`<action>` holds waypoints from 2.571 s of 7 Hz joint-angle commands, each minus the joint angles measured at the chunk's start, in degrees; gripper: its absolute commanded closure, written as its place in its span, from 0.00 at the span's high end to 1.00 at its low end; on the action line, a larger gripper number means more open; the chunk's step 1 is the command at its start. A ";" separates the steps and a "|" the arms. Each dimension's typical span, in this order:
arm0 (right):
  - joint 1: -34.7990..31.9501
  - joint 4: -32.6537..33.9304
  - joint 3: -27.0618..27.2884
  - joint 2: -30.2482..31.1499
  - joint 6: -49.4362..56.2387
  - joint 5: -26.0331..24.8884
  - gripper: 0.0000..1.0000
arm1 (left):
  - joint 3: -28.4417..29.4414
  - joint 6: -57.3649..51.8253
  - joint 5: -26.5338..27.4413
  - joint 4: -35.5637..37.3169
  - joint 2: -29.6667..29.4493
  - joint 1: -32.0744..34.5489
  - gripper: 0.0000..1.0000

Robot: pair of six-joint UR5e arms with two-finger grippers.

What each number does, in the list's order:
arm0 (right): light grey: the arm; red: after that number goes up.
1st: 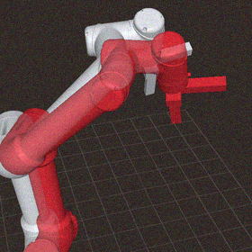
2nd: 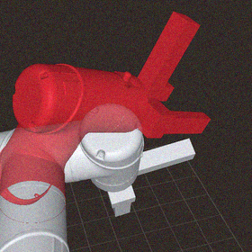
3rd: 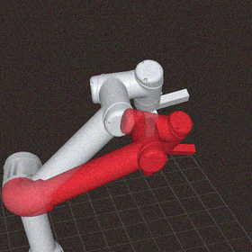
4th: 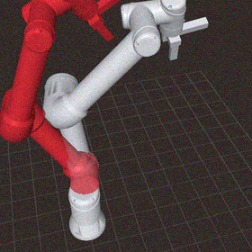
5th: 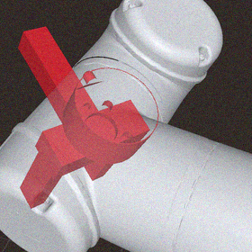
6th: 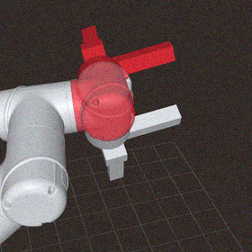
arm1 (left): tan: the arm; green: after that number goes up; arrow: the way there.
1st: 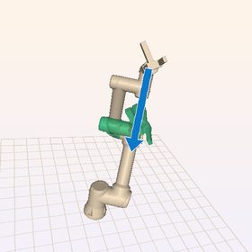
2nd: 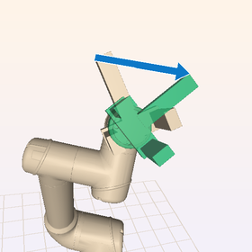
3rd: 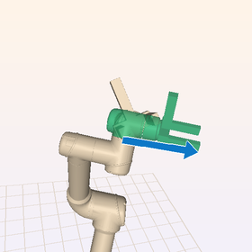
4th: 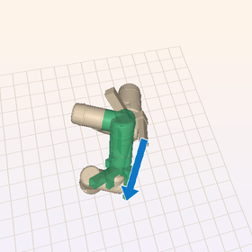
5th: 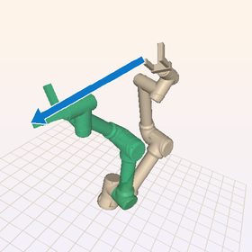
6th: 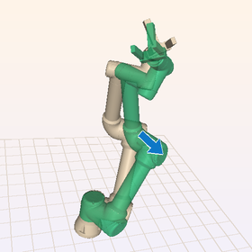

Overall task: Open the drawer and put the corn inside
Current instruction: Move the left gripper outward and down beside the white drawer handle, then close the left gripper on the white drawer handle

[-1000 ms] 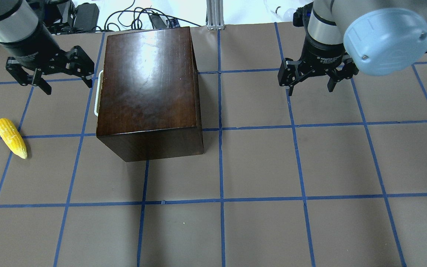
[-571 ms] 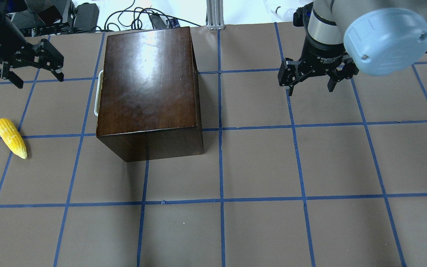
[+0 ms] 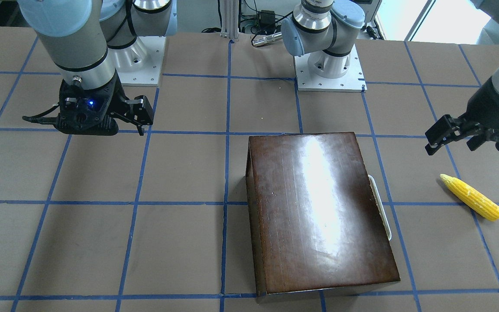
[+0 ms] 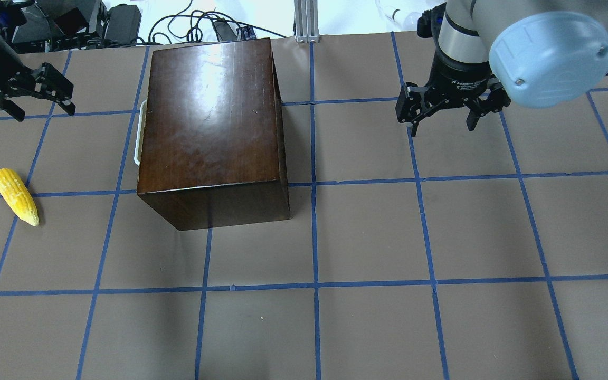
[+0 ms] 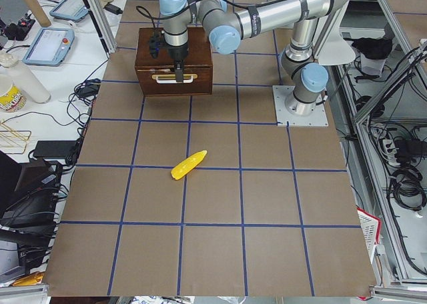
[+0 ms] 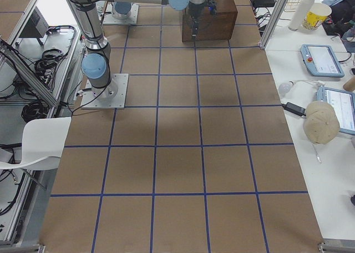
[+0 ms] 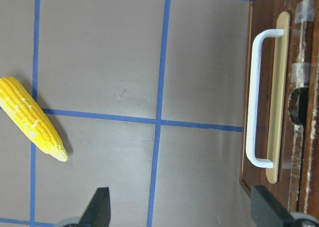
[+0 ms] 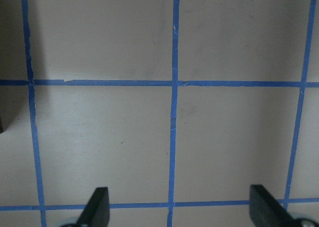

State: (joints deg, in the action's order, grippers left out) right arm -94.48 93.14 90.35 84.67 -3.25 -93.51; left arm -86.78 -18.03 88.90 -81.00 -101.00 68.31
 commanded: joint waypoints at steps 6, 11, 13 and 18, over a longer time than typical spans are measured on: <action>0.00 0.02 0.00 0.05 0.00 0.09 1.00 | -0.32 -4.20 -11.11 6.03 -9.65 0.50 1.00; 0.00 0.02 0.00 -0.03 0.00 0.09 1.00 | -0.85 -4.38 -14.98 6.12 -11.93 0.68 1.00; 0.00 -0.07 0.00 -0.03 0.00 0.09 1.00 | -1.02 -4.29 -15.15 6.03 -12.55 0.68 1.00; 0.00 -0.07 0.00 -0.03 0.00 0.09 1.00 | -3.22 -4.38 -15.24 6.03 -12.90 0.68 1.00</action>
State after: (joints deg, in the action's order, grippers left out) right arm -94.48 93.14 90.35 84.67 -3.25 -93.43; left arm -89.50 -22.41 73.71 -74.94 -113.92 69.00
